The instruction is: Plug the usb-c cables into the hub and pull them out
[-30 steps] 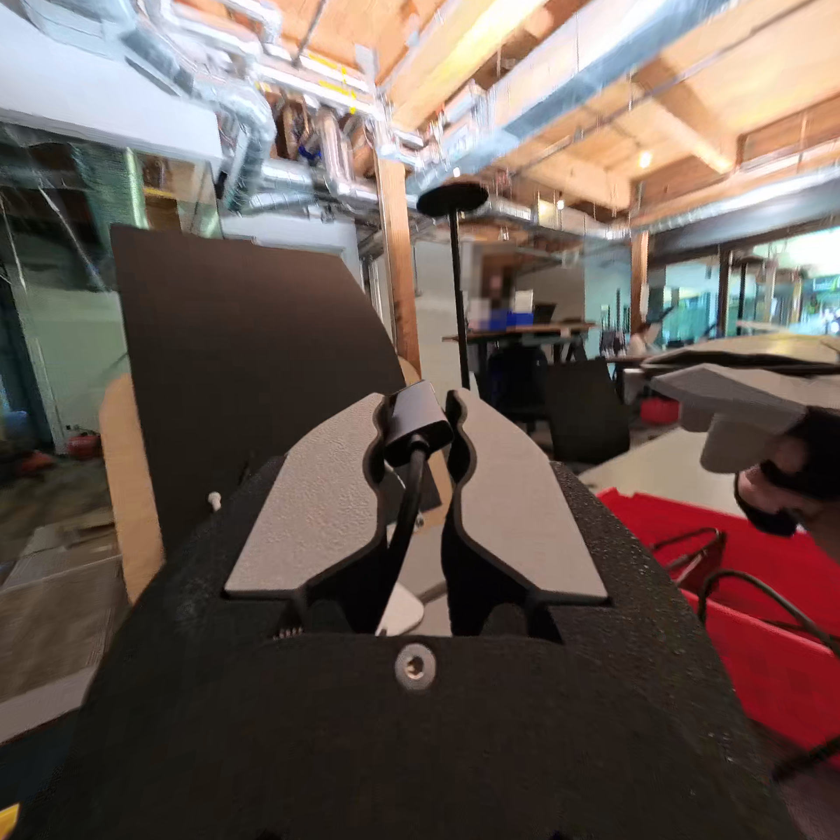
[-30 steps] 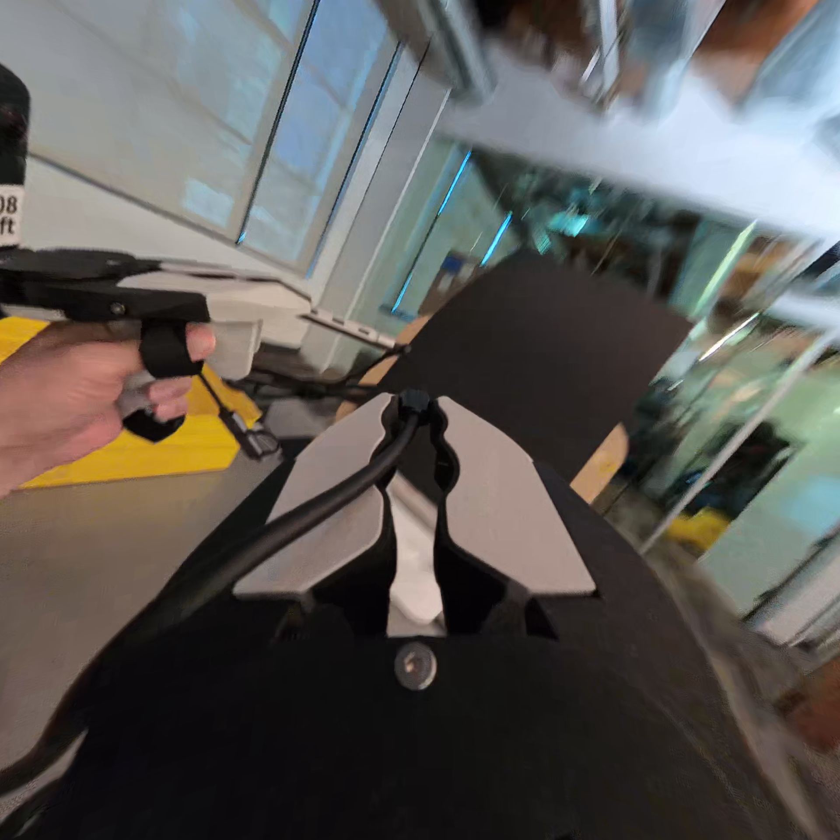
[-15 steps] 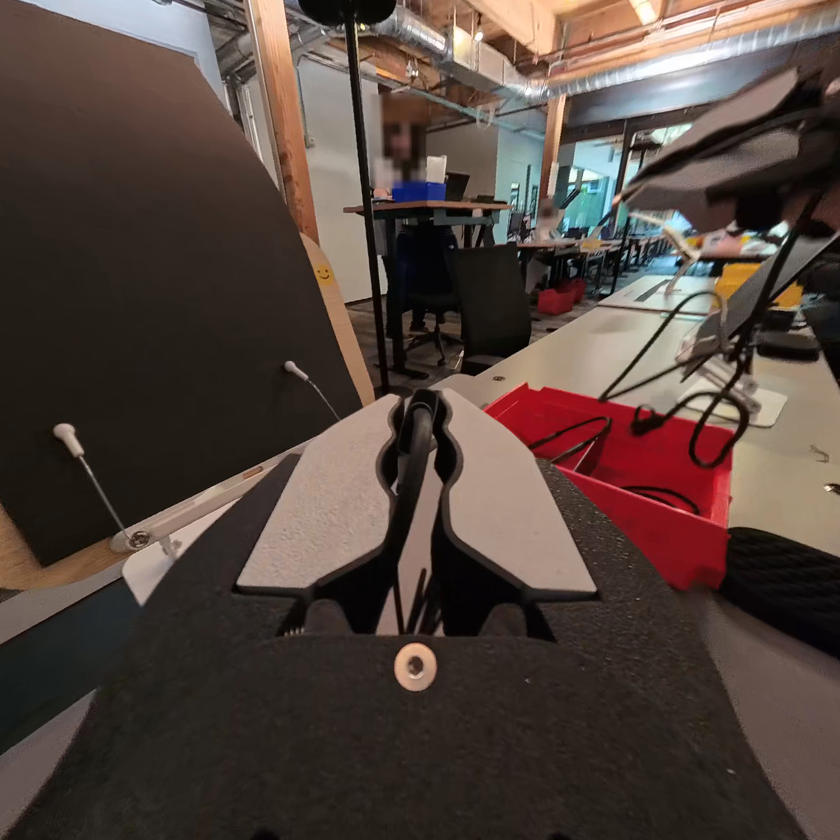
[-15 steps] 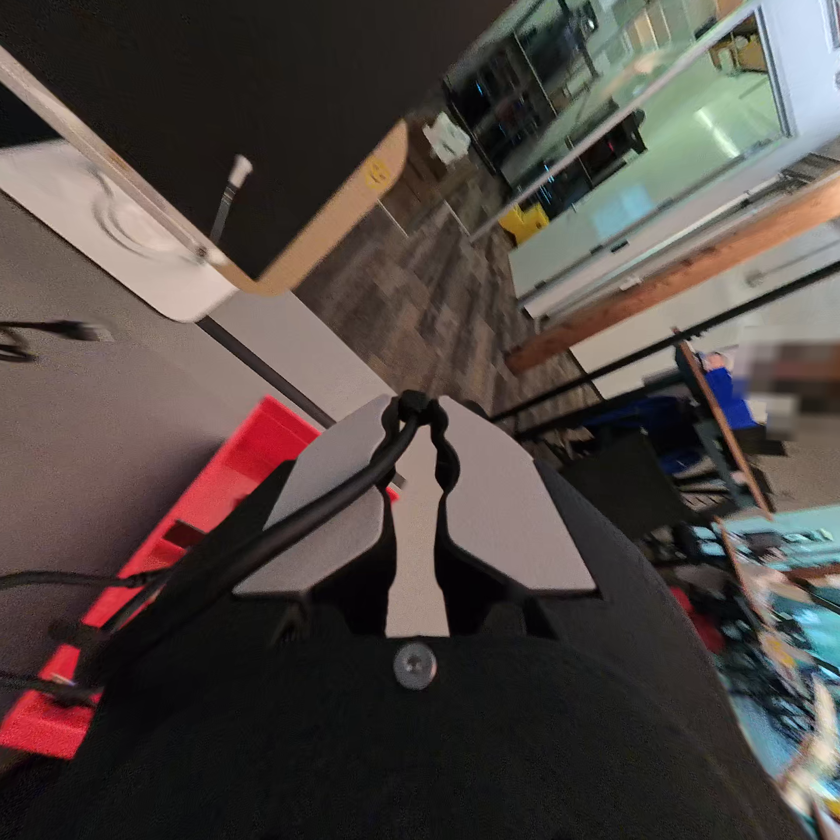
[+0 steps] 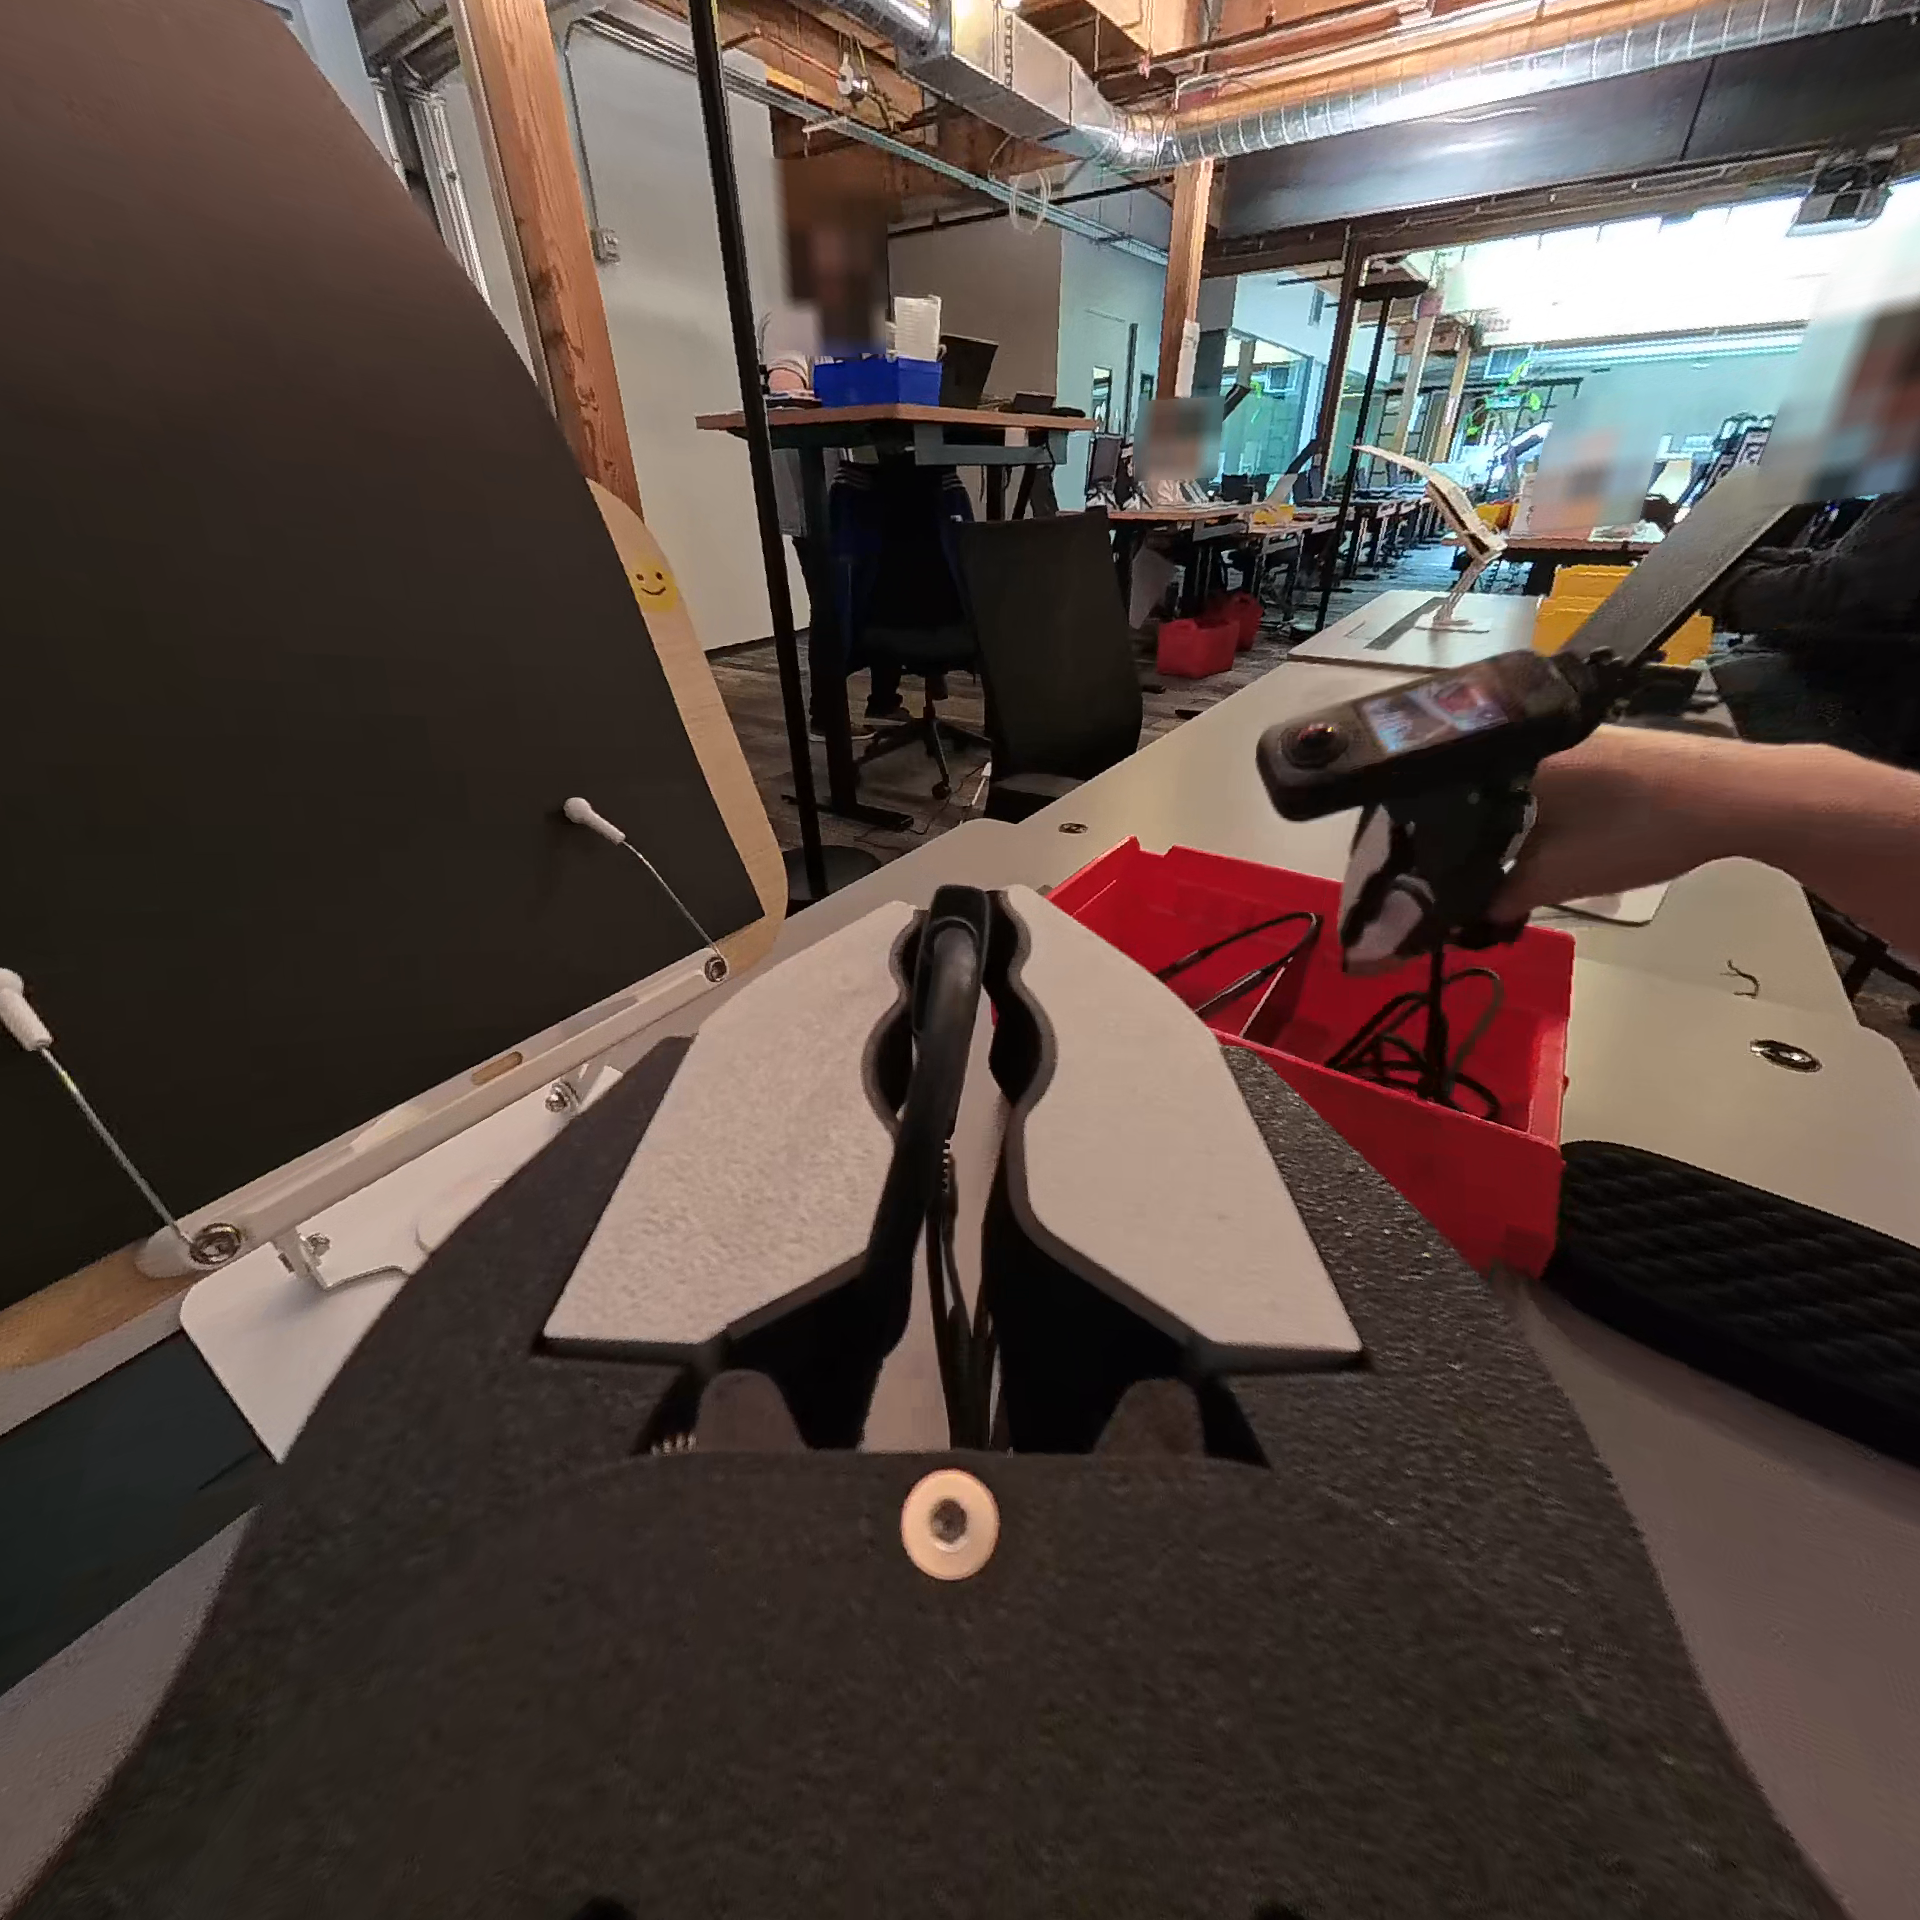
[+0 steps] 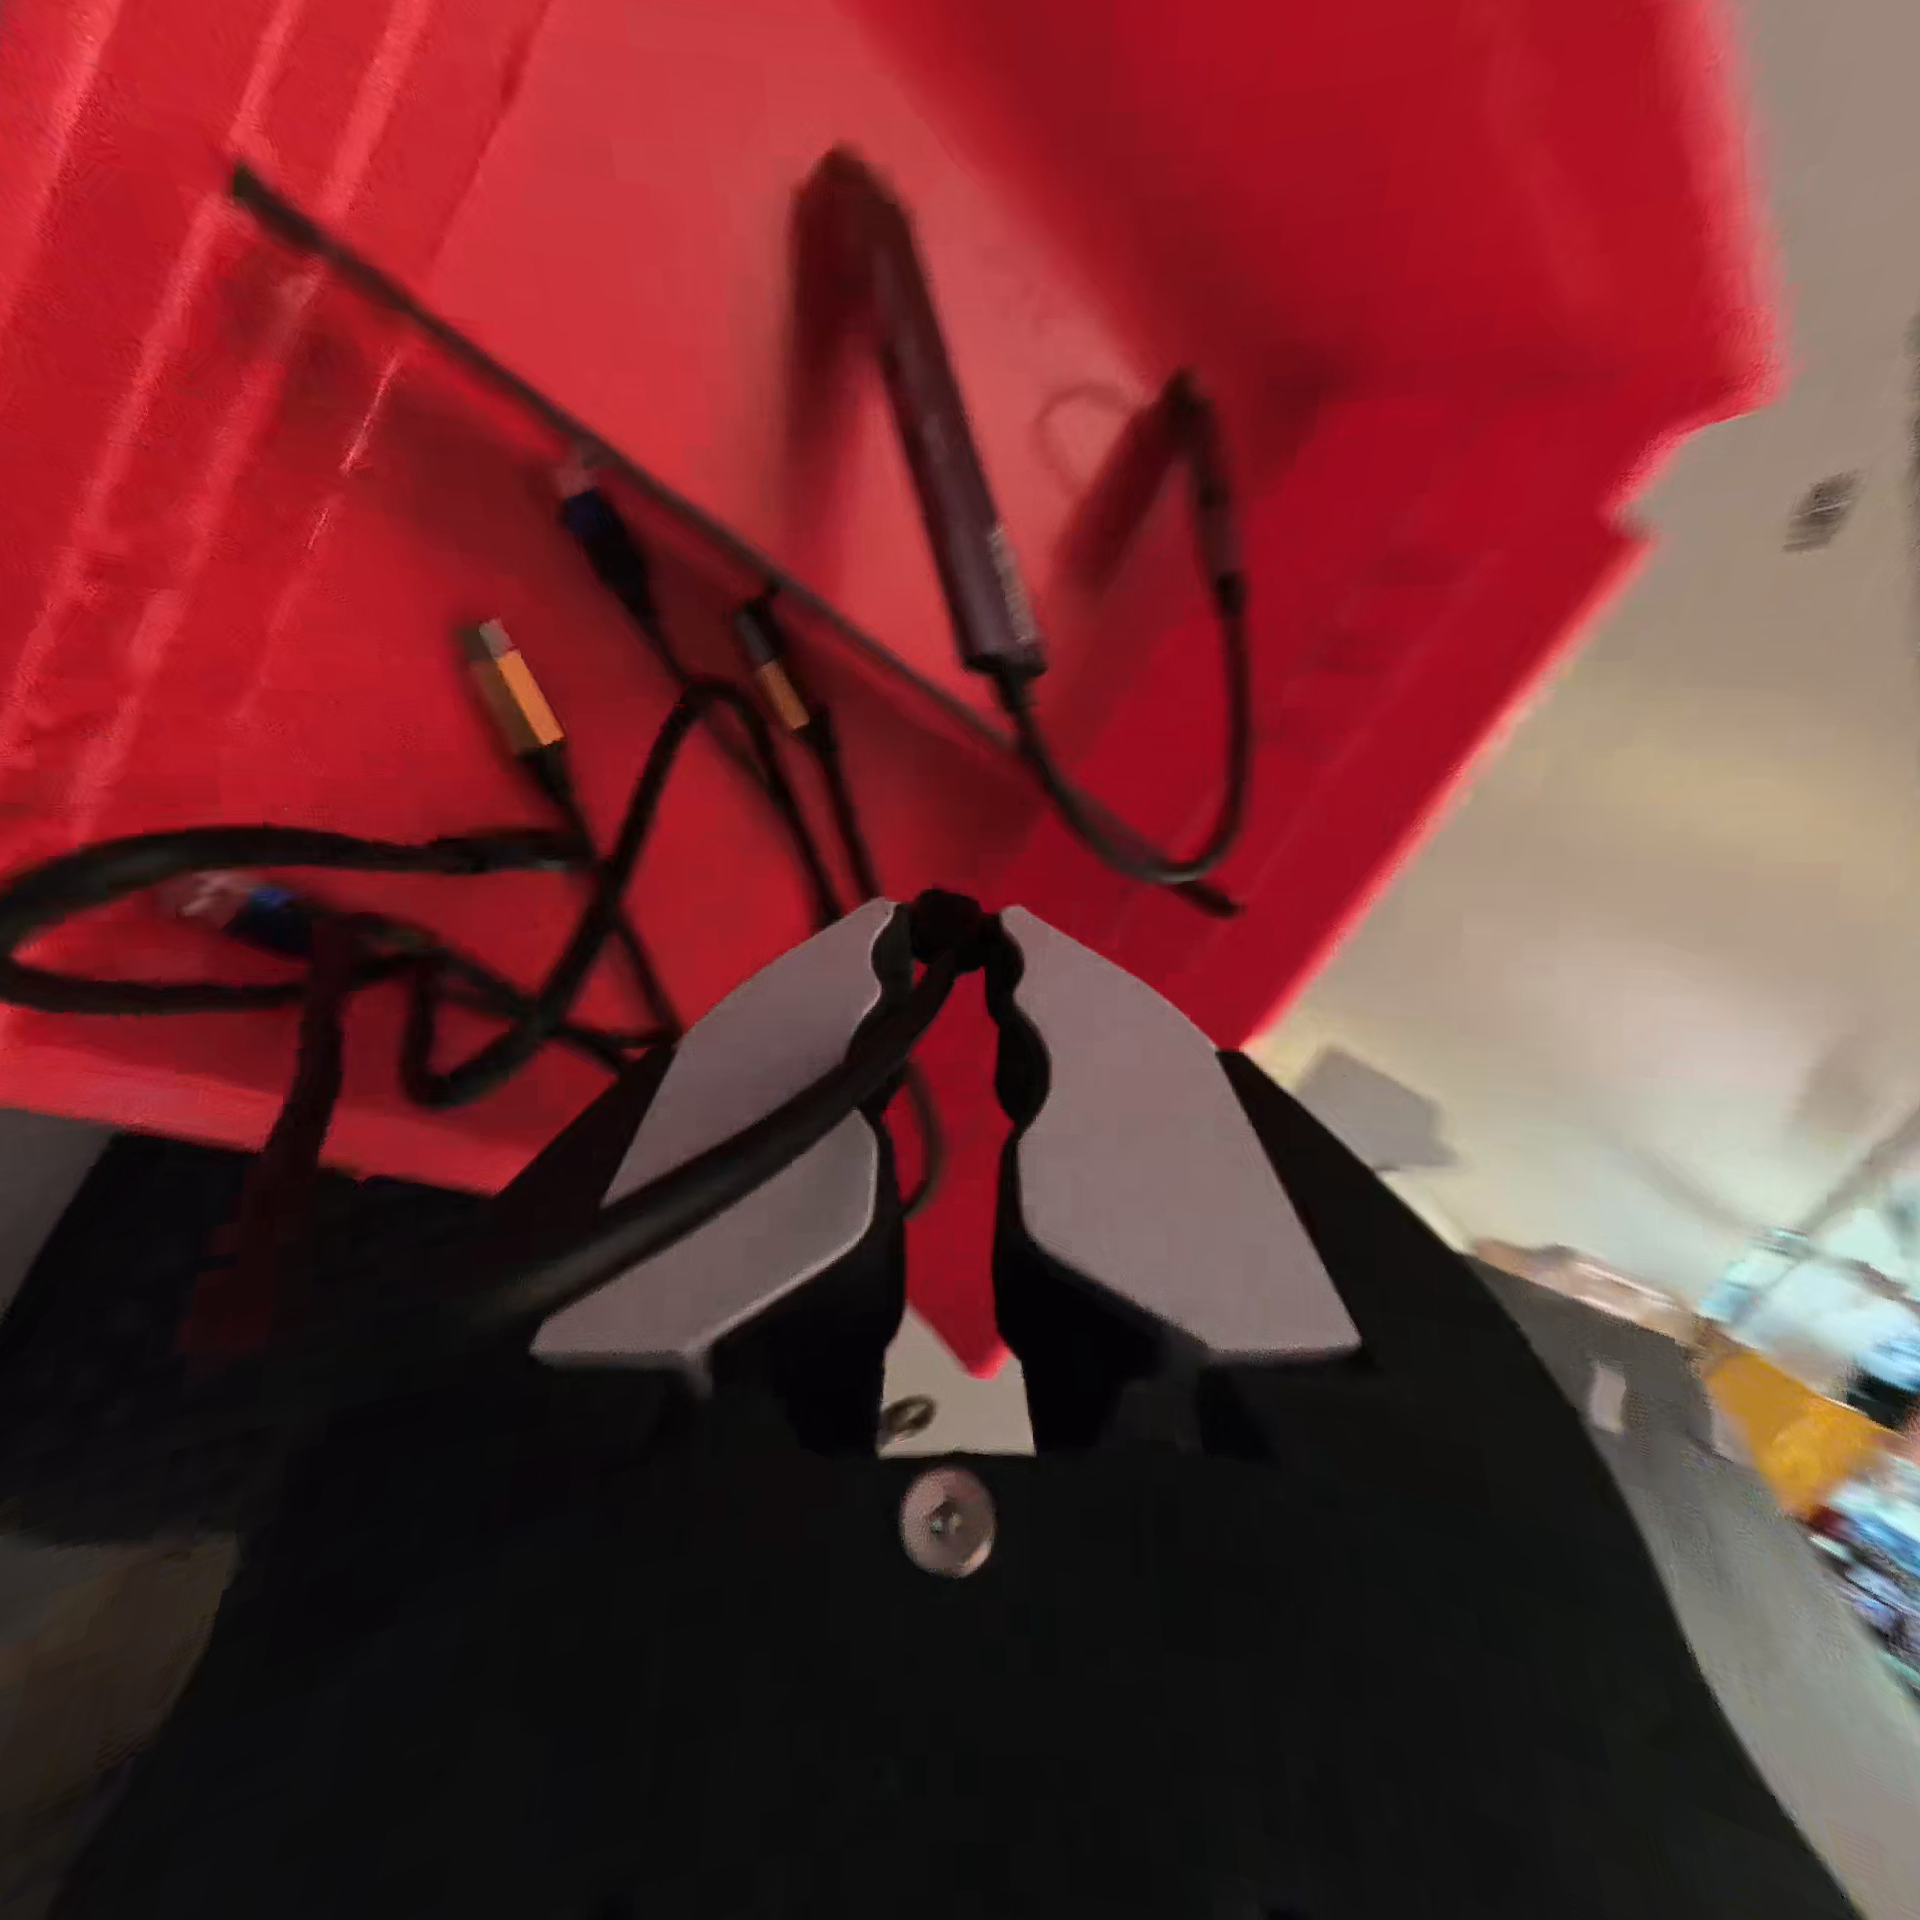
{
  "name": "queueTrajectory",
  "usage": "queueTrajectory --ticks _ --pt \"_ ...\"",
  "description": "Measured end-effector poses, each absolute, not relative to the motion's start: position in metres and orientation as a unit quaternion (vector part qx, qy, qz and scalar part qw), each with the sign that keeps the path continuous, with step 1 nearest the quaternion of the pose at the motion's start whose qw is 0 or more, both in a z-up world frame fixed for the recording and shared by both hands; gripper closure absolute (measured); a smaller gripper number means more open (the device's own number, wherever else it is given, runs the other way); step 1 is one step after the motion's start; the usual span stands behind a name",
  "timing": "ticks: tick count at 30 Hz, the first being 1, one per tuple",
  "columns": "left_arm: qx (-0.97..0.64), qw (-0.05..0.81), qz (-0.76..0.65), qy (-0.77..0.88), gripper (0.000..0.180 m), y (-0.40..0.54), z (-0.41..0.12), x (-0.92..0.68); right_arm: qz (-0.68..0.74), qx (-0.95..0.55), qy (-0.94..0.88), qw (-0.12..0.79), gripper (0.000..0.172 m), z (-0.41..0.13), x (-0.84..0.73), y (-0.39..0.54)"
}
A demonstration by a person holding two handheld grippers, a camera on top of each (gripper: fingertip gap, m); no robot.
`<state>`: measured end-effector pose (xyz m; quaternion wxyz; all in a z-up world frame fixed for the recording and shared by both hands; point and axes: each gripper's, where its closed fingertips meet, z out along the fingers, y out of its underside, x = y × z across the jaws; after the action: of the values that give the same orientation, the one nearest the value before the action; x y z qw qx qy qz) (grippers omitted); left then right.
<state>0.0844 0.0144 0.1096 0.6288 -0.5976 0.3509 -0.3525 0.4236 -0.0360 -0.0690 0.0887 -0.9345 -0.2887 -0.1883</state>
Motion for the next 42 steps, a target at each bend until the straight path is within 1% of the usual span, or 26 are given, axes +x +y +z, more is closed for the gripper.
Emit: queueTrajectory --ticks 3,4,6,8,9,11,12,13,15,17,19,20,23,25,27,28,29,30,31,32,34,35,37,39,41,42 --pt "-0.602 0.627 -0.345 0.353 0.171 0.015 0.108 0.083 -0.068 -0.965 -0.253 0.014 0.159 -0.094 0.413 -0.069" --pt "-0.603 0.628 -0.343 0.353 0.171 0.016 0.108 0.083 -0.035 -0.969 -0.246 -0.002 0.157 -0.098 0.41 -0.077" --pt "-0.602 0.629 -0.343 0.353 0.171 0.015 0.109 0.082 0.003 -0.969 -0.246 -0.004 0.143 -0.099 0.409 -0.083" --pt "-0.599 0.63 -0.346 0.353 0.171 0.014 0.111 0.081 0.029 -0.971 -0.237 -0.004 0.14 -0.088 0.415 -0.087" --pt "-0.598 0.63 -0.346 0.353 0.171 0.013 0.112 0.082 0.044 -0.971 -0.235 -0.002 0.136 -0.078 0.416 -0.09" --pt "-0.595 0.629 -0.351 0.357 0.171 0.01 0.113 0.083 0.041 -0.97 -0.239 0.018 0.136 -0.049 0.425 -0.091" --pt "-0.591 0.627 -0.357 0.36 0.171 0.008 0.115 0.084 0.028 -0.967 -0.25 0.049 0.136 -0.032 0.428 -0.086" --pt "-0.587 0.627 -0.363 0.362 0.171 0.005 0.117 0.084 0.023 -0.958 -0.268 0.099 0.135 -0.014 0.422 -0.076" --pt "-0.573 0.624 -0.387 0.365 0.172 -0.002 0.123 0.086 0.056 -0.917 -0.322 0.23 0.13 0.023 0.377 -0.056" --pt "-0.557 0.615 -0.418 0.37 0.171 -0.012 0.13 0.088 0.118 -0.836 -0.394 0.364 0.118 0.056 0.304 -0.047" --pt "-0.543 0.61 -0.437 0.376 0.171 -0.022 0.136 0.09 0.173 -0.74 -0.456 0.463 0.117 0.075 0.232 -0.052" --pt "-0.539 0.606 -0.445 0.38 0.172 -0.026 0.138 0.09 0.191 -0.704 -0.474 0.494 0.117 0.078 0.204 -0.055" --pt "-0.53 0.588 -0.458 0.404 0.172 -0.041 0.141 0.093 0.225 -0.649 -0.506 0.522 0.117 0.072 0.145 -0.053" --pt "-0.533 0.568 -0.462 0.423 0.171 -0.048 0.138 0.096 0.266 -0.638 -0.514 0.509 0.113 0.069 0.122 -0.049" --pt "-0.534 0.548 -0.466 0.444 0.172 -0.055 0.133 0.101 0.32 -0.634 -0.504 0.492 0.117 0.068 0.106 -0.043" --pt "-0.534 0.539 -0.467 0.454 0.171 -0.057 0.13 0.104 0.344 -0.634 -0.496 0.483 0.134 0.066 0.101 -0.04" --pt "-0.538 0.535 -0.466 0.455 0.171 -0.056 0.127 0.106 0.377 -0.628 -0.5 0.462 0.158 0.063 0.096 -0.044" --pt "-0.545 0.53 -0.472 0.446 0.17 -0.053 0.126 0.107 0.403 -0.627 -0.5 0.442 0.159 0.059 0.093 -0.046" --pt "-0.562 0.531 -0.471 0.425 0.166 -0.043 0.125 0.107 0.426 -0.626 -0.495 0.428 0.162 0.057 0.093 -0.048" --pt "-0.58 0.542 -0.461 0.396 0.154 -0.03 0.124 0.105 0.444 -0.623 -0.482 0.427 0.162 0.056 0.095 -0.048" --pt "-0.595 0.572 -0.427 0.368 0.123 -0.015 0.125 0.1 0.494 -0.618 -0.439 0.426 0.163 0.059 0.098 -0.044" --pt "-0.593 0.588 -0.406 0.371 0.118 -0.013 0.127 0.098 0.524 -0.628 -0.415 0.398 0.163 0.059 0.1 -0.043" --pt "-0.589 0.626 -0.34 0.382 0.114 -0.011 0.13 0.092 0.576 -0.634 -0.369 0.361 0.163 0.064 0.104 -0.042" --pt "-0.596 0.659 -0.24 0.392 0.11 -0.005 0.129 0.085 0.602 -0.643 -0.331 0.339 0.162 0.064 0.108 -0.04" --pt "-0.595 0.682 -0.13 0.405 0.111 -0.001 0.127 0.076 0.621 -0.649 -0.301 0.321 0.163 0.064 0.112 -0.036" --pt "-0.58 0.701 -0.083 0.408 0.114 -0.002 0.129 0.073 0.631 -0.652 -0.281 0.313 0.163 0.063 0.117 -0.032"
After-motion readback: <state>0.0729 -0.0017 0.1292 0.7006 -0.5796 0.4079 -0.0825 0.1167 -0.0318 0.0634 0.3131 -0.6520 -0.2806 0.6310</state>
